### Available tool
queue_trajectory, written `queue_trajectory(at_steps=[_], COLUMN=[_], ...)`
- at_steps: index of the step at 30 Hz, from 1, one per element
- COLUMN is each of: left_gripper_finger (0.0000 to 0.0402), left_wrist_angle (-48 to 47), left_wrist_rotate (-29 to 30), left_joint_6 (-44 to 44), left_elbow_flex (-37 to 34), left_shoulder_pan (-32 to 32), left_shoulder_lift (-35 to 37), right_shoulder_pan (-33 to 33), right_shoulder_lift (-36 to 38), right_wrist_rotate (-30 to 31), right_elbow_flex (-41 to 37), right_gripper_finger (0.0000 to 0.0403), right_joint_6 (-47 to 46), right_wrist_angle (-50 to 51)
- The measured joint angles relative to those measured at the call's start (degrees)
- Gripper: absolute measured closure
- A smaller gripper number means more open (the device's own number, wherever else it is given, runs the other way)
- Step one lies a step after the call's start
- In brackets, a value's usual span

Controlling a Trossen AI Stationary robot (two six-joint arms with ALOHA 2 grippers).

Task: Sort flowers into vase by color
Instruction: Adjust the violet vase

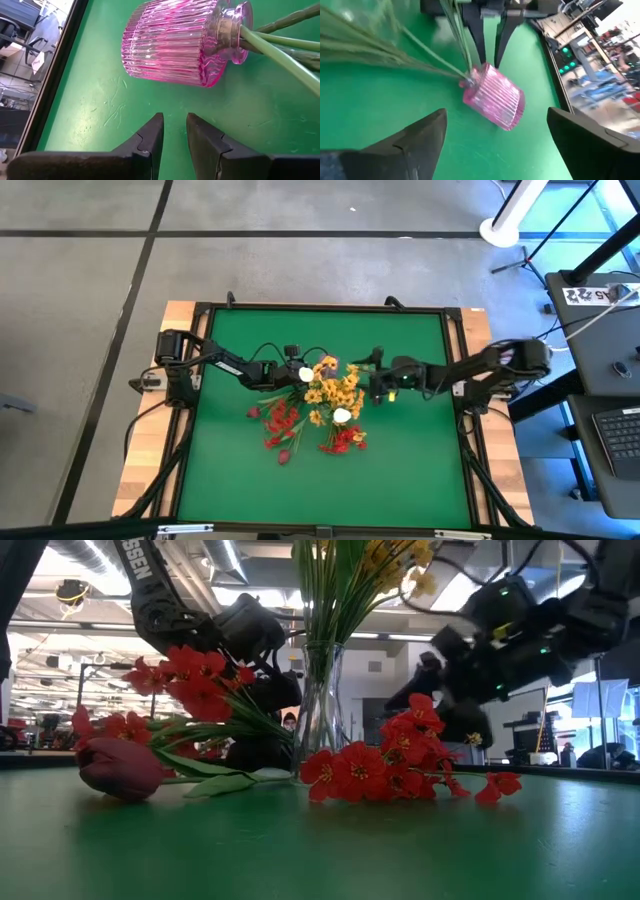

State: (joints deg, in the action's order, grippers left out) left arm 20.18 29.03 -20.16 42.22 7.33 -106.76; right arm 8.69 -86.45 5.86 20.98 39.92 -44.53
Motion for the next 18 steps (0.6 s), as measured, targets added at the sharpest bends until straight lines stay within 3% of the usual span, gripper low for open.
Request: queue_trajectory(at_steps=[10,18], left_gripper_finger=[0.0321,0.0321], left_wrist_angle=[-0.08,-0.59], left_wrist_rotate=[3.61,6.91], left_joint_6=[-1.34,-6.74], left_elbow_flex=[0.02,-0.11], left_shoulder_pan=[0.05,0.98], left_shoulder_lift=[0.47,1.62], right_shoulder_pan=[-0.04,-0.04], right_shoulder_lift=[-13.13,-17.7], right_wrist_rotate=[6.53,8.99], right_elbow_flex=[9.44,14.54], right_gripper_finger=[0.0058,0.0058], right_joint_6=[3.94,5.59], right_wrist_angle=[4.47,5.55])
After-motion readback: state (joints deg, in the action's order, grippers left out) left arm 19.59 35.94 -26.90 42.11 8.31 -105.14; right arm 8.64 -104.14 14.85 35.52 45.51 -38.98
